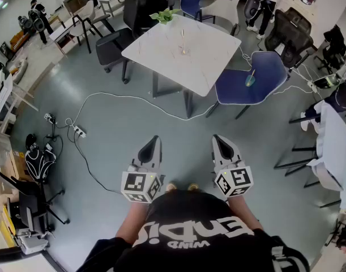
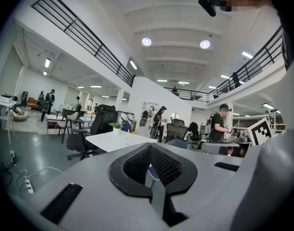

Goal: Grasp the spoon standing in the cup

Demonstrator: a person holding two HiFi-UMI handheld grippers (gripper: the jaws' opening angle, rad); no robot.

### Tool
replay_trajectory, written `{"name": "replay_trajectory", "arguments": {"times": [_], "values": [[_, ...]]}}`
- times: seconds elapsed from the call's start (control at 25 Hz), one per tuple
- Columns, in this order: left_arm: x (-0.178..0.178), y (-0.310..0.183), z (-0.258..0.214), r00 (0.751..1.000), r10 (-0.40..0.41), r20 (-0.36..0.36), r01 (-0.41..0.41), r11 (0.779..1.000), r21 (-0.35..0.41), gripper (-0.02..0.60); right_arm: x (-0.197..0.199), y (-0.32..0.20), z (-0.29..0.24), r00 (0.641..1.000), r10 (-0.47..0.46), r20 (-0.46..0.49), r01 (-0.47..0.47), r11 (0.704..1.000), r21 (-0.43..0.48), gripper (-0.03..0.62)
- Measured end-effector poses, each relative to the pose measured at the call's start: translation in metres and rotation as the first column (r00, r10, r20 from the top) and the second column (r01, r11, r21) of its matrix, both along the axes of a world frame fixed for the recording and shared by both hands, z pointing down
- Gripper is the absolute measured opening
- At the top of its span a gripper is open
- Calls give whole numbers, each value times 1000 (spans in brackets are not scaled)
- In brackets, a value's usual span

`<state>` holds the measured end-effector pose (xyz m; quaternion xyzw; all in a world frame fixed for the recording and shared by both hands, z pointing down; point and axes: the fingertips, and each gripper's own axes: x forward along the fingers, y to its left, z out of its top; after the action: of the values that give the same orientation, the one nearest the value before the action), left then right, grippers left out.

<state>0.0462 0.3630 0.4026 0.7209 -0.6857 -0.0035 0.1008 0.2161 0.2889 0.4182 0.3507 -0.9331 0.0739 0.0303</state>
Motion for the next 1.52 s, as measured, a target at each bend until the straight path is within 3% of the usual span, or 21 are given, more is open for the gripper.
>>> {"name": "replay_trajectory", "arguments": {"times": [0.92, 1.52], "values": [[-36, -12, 9, 997, 80, 3, -80, 997, 10, 14, -28, 5, 10, 998, 68, -14, -68, 998, 0, 12], [-62, -80, 20, 997, 69, -18, -69, 997, 25, 14, -55, -66, 19, 996, 83, 9, -84, 996, 9, 12]]}}
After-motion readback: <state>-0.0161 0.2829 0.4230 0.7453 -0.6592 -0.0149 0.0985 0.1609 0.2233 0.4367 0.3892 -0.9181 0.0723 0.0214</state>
